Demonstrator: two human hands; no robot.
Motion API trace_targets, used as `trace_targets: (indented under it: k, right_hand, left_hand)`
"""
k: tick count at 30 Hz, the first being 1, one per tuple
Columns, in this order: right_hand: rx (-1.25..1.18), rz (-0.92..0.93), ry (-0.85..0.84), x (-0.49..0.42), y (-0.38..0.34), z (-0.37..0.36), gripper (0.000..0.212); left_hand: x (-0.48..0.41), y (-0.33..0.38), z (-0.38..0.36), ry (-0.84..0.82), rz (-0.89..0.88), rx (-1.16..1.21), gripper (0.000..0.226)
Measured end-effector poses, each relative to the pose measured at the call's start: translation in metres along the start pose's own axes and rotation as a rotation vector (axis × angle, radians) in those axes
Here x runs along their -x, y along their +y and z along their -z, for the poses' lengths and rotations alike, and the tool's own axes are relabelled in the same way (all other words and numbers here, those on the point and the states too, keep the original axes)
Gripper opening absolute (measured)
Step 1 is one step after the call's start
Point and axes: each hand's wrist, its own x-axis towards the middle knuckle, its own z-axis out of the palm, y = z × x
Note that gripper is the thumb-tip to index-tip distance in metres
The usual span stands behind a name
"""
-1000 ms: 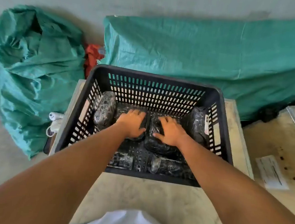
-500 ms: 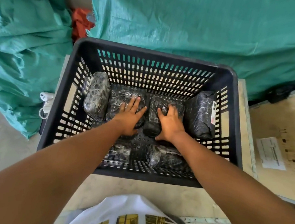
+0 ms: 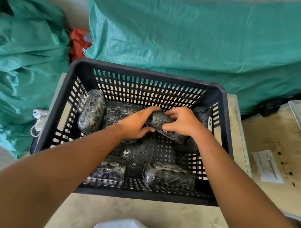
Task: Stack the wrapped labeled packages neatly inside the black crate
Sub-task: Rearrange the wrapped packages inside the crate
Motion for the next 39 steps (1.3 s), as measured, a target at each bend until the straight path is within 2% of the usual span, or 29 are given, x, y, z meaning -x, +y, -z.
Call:
trace_targets:
  k: [3,7,10,12,14,17,19,22,25,29,32,34,36,39]
  right_hand:
    - [-0.224,-0.046,0.01,0.001,0.004,0.012,0.073]
    - [-0.452,0.029,0.214,0.005,0.009,0.01,0.069]
    - [-0.407,0.114,0.285,0.012,0.011,0.003,0.078]
    - [-0.363,0.16,0.213,0.015,0.011,0.003,0.096]
    - [-0.27,0.147,0.135,0.016,0.008,0.002,0.105]
    - [-0.165,0.076,0.075,0.012,0.004,-0.003,0.103]
    - [-0.163,0.058,0.117,0.009,0.005,-0.008,0.098]
    - [-0.138,0.029,0.202,0.001,0.009,-0.013,0.087]
    - [-0.117,-0.019,0.192,-0.012,0.009,-0.015,0.084]
    - [0.002,-0.135,0.128,-0.025,0.009,-0.017,0.087]
    - [0.202,-0.183,0.034,-0.03,0.004,-0.027,0.089]
    - [0.26,-0.181,-0.009,-0.03,0.002,-0.035,0.083]
    - [0.282,-0.198,-0.034,-0.027,0.002,-0.04,0.071]
    - [0.226,-0.121,0.033,-0.015,-0.003,-0.037,0.064]
  left_hand:
    - [-0.004,0.004,0.005,0.059,-0.104,0.088,0.079]
    - [-0.002,-0.005,0.016,0.169,-0.093,0.091,0.066]
    - [-0.001,-0.009,0.019,0.203,-0.009,0.126,0.056]
    - [-0.004,-0.009,0.021,0.211,0.08,0.232,0.056]
    - [-0.006,-0.01,0.02,0.209,0.176,0.341,0.054]
    - [-0.008,-0.011,0.014,0.205,0.207,0.458,0.054]
    - [-0.011,-0.012,0.008,0.193,0.231,0.467,0.058]
    - [-0.013,-0.012,-0.003,0.182,0.306,0.405,0.069]
    - [-0.015,-0.013,-0.013,0.19,0.341,0.35,0.08]
    - [-0.02,-0.013,-0.024,0.004,0.379,0.185,0.096]
    - [-0.024,-0.009,-0.042,-0.171,0.375,-0.023,0.091]
    - [-0.026,-0.006,-0.054,-0.279,0.374,-0.204,0.087]
    - [-0.025,-0.003,-0.061,-0.327,0.38,-0.335,0.086]
    - [-0.025,0.002,-0.064,-0.328,0.393,-0.363,0.086]
